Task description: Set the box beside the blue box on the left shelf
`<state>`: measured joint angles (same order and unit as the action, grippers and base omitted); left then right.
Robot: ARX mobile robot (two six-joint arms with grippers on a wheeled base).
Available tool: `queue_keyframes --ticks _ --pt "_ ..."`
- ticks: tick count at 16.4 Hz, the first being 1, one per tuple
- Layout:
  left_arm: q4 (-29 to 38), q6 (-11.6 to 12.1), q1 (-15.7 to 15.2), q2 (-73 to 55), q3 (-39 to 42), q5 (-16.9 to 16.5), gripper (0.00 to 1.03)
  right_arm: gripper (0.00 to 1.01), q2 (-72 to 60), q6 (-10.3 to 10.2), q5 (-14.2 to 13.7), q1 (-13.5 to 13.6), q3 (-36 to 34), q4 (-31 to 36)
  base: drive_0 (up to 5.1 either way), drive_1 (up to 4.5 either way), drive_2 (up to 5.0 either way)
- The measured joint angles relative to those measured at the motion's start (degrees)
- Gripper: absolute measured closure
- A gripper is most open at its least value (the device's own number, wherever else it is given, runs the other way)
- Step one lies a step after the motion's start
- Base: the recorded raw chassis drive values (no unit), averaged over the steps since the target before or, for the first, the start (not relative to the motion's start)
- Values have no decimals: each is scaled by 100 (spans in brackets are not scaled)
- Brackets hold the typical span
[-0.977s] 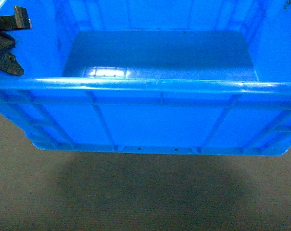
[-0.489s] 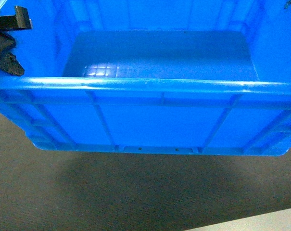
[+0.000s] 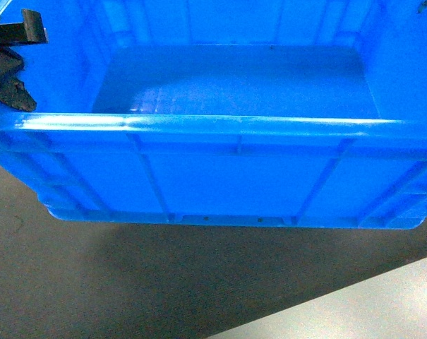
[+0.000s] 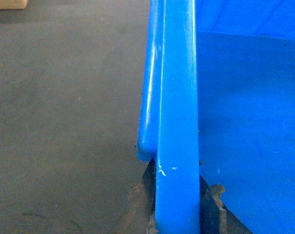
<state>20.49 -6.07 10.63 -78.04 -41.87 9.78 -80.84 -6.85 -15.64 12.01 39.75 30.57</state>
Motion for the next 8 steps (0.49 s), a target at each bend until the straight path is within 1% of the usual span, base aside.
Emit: queue_keyframes --ticks 1,8 --pt "-2 2 0 0 0 0 94 84 0 -2 0 0 0 0 0 0 0" --pt "-2 2 0 0 0 0 94 84 2 0 0 0 0 0 -149 -149 -149"
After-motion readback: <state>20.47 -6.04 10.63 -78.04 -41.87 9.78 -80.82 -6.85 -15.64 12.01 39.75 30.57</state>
